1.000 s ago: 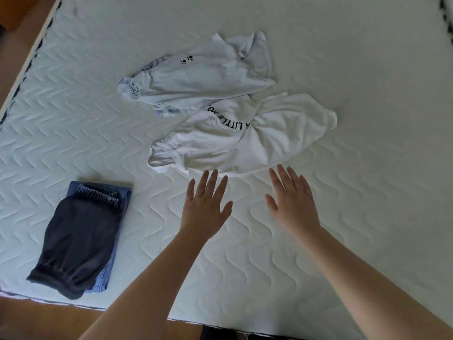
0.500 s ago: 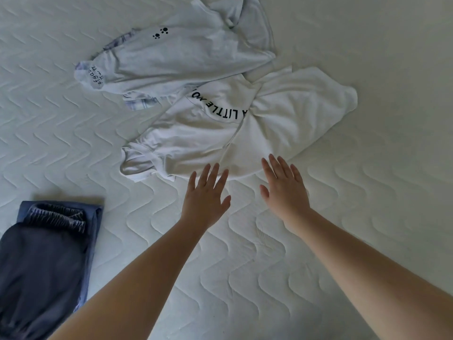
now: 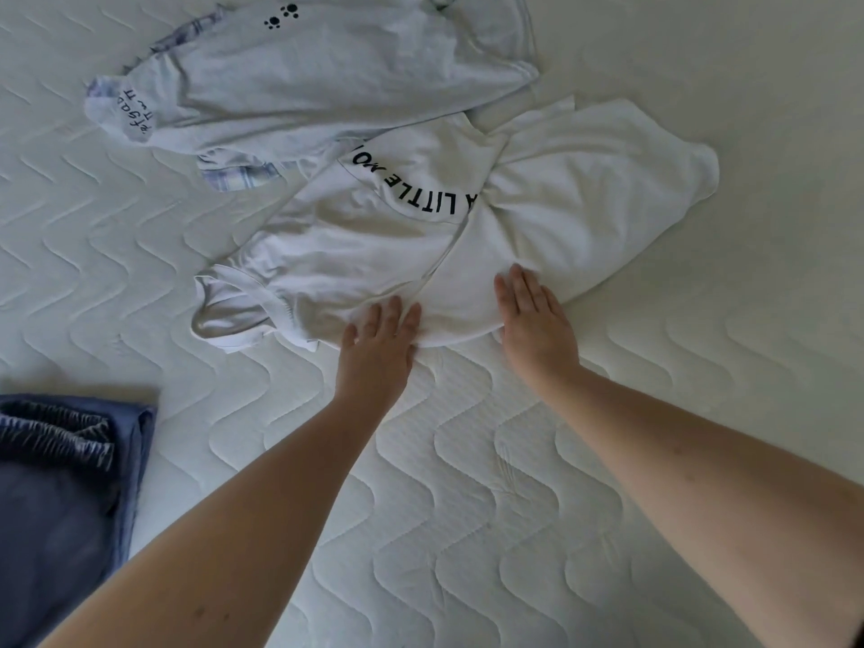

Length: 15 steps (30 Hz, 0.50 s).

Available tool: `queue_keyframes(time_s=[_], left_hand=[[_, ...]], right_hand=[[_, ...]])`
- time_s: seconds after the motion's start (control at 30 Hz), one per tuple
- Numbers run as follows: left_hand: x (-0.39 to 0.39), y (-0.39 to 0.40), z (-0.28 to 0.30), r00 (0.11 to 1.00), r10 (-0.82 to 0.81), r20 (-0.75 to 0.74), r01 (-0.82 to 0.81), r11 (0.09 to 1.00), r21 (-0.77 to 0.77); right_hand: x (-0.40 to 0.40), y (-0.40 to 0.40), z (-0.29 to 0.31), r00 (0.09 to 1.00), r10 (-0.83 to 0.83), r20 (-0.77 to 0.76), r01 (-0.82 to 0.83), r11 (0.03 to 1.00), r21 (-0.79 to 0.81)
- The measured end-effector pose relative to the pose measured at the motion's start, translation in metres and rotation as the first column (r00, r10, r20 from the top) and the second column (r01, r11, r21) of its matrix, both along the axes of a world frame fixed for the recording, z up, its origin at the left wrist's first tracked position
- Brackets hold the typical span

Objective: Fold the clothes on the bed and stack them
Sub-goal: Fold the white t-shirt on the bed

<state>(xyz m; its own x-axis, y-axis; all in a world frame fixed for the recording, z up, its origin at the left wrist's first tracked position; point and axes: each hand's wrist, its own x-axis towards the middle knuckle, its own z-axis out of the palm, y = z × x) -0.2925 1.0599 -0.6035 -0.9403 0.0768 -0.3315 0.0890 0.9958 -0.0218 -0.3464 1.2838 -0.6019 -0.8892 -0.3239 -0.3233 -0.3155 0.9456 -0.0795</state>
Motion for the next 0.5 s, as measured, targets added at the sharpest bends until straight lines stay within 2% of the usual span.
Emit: queue_keyframes(time_s=[0.2, 0.37, 0.5], left_hand=[[-0.008, 0.006, 0.014, 0.999, 0.040, -0.017, -0.040, 0.999, 0.022], [0.028, 0.016, 0.034, 0.995, 0.040, -0.091, -0.030, 0.994, 0.109], [0.078, 0.027, 0.043, 0.999, 0.028, -0.035, -0.023, 0.991, 0.133]], right_hand=[[-0.007, 0.003, 0.012, 1.000, 0.005, -0.017, -0.005, 1.000, -0.002], [0.035, 0.019, 0.023, 0.999, 0.024, 0.022, -0.023, 0.997, -0.075], [0.085, 0.035, 0.031, 0.999, 0.038, 0.032, -0.034, 0.992, -0.125]])
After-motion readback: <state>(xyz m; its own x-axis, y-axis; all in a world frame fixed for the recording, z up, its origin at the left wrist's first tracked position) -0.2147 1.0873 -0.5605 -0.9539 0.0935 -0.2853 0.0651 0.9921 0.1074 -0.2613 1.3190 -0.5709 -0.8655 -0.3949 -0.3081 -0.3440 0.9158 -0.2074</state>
